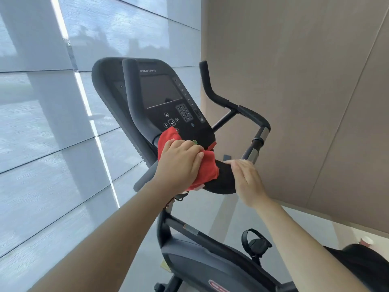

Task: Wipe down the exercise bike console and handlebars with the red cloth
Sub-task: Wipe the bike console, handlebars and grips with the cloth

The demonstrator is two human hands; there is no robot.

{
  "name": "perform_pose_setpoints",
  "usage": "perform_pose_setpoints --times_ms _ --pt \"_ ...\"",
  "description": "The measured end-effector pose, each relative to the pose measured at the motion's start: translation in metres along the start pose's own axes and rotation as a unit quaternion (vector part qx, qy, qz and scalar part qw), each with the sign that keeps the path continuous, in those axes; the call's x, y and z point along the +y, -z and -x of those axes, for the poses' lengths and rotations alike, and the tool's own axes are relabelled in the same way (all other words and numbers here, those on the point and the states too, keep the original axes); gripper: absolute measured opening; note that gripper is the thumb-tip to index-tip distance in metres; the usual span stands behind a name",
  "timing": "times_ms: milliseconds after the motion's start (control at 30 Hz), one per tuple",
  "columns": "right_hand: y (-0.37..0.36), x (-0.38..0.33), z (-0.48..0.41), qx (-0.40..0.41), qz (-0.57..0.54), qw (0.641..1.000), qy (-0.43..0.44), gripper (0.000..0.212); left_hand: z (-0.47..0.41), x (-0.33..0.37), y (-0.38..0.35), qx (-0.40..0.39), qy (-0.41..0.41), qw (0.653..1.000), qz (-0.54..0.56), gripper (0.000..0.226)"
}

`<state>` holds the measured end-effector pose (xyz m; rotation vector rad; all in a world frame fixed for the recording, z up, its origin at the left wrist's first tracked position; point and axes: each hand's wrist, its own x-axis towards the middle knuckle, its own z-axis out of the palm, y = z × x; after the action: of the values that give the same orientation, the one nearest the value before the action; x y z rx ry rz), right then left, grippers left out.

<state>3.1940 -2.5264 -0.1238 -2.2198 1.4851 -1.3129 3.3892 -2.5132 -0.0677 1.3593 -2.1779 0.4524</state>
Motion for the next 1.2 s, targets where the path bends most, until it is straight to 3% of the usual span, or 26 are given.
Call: perform_pose_setpoints --times_ms 200,400,533,633,733,867,1200 --pt "0.021 0.038 -0.036 -0.082 0.007 0.994 0.065 0.06 -0.022 0.01 -0.003 -0.057 0.079 0.992 -0.077 0.042" --pt "0.016 0.061 -0.043 -0.046 0.005 0.991 0.128 0.052 -0.014 0.035 -0.005 -0.032 0.166 0.982 -0.078 0.035" --pt "0.014 0.069 -0.045 -0.058 -0.016 0.984 0.168 0.05 0.002 0.065 -0.01 -0.005 0.173 0.983 -0.058 0.04" --pt "0.018 0.074 -0.049 -0.077 -0.026 0.977 0.198 0.058 0.005 0.066 -0.005 -0.044 0.2 0.979 -0.015 0.038" --pt "0.022 0.075 -0.05 -0.093 -0.036 0.974 0.202 0.063 0.002 0.061 0.007 -0.079 0.279 0.956 0.031 0.06" --pt "0.02 0.078 -0.05 -0.092 -0.044 0.974 0.203 0.063 0.01 0.061 0.003 -0.117 0.258 0.959 0.009 0.059" --pt "0.02 0.08 -0.052 -0.094 -0.014 0.969 0.23 0.063 -0.019 0.07 -0.013 -0.057 0.343 0.933 -0.09 0.044"
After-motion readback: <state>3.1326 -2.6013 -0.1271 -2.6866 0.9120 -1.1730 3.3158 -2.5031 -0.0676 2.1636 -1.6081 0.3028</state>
